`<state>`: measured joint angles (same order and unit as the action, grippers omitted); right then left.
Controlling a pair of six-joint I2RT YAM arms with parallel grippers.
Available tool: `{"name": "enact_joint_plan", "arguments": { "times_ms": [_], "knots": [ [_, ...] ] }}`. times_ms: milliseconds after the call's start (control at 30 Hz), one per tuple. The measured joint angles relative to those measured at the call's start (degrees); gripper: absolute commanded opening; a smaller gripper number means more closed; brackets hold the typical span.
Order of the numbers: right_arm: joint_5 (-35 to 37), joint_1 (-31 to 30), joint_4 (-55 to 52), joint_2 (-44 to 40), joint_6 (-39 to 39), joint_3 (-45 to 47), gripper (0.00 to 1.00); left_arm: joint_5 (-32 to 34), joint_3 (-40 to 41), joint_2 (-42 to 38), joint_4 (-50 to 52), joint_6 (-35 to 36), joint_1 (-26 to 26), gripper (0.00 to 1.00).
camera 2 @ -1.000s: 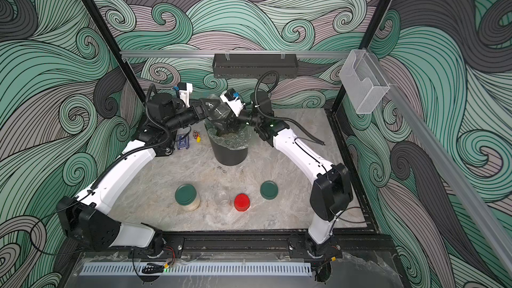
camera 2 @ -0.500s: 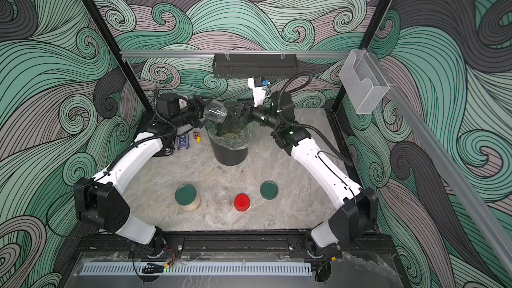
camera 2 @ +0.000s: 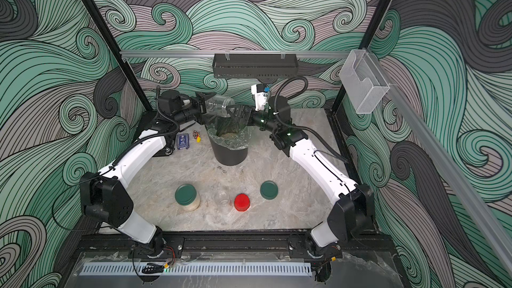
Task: Empty expired oatmeal from jars
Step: Adjust the jar.
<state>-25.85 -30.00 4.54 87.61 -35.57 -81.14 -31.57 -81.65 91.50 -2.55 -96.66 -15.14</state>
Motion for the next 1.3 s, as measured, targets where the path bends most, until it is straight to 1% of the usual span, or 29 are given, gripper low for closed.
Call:
{"name": "enact_joint_plan", "arguments": {
  "times_ms": [233, 567, 733, 867, 967, 1000, 1067, 1133, 1167, 1200, 1267, 1300],
  "knots": [
    [-0.5, -1.11, 0.09, 6.08, -1.7, -3.76, 0.99, -1.14, 0.02, 0.0, -2.69, -1.95, -0.48, 0.0],
    [-1.53, -1.92, 1.55, 10.08, -4.81, -7.85, 0.99, -1.9, 0.42, -0.74, -3.69, -2.16, -0.76, 0.0],
    [-1.14, -2.05, 2.29, 11.06, -5.75, -9.51, 0.93, -1.97, 0.42, -1.14, -4.85, -2.19, -0.98, 0.0],
    [-1.18, -2.32, 3.3, 12.96, -6.56, -11.5, 0.93, -2.05, 0.46, -1.36, -5.11, -2.19, -1.29, 0.0],
    [-1.16, -2.67, 4.11, 14.01, -6.97, -11.96, 0.87, -2.1, 0.52, -1.38, -5.16, -2.21, -1.44, 0.0],
    [-1.18, -2.69, 4.24, 14.12, -7.06, -11.96, 0.83, -2.1, 0.72, -1.42, -5.27, -2.21, -1.44, 0.0],
    [-1.29, -2.67, 4.31, 14.27, -7.17, -11.96, 0.7, -2.01, 0.96, -1.53, -5.25, -2.21, -1.42, 0.0],
    [-1.31, -2.67, 4.35, 14.29, -7.19, -11.93, 0.62, -1.92, 1.14, -1.73, -5.22, -2.34, -1.4, 0.0],
    [-1.29, -2.67, 4.37, 14.29, -7.17, -11.93, 0.55, -1.9, 1.16, -1.79, -5.2, -2.32, -1.4, 0.0],
    [-1.33, -2.67, 4.46, 14.29, -7.17, -11.93, 0.5, -1.88, 1.18, -1.92, -5.18, -2.16, -1.4, 0.02],
    [-1.38, -2.67, 4.5, 14.25, -7.15, -11.93, 0.41, -1.75, 1.2, -2.16, -4.83, -1.64, -1.38, 0.28],
    [-1.4, -2.64, 4.46, 14.21, -7.13, -11.93, 0.39, -1.66, 1.2, -2.38, -4.55, -1.2, -1.38, 0.48]
  ]
}}
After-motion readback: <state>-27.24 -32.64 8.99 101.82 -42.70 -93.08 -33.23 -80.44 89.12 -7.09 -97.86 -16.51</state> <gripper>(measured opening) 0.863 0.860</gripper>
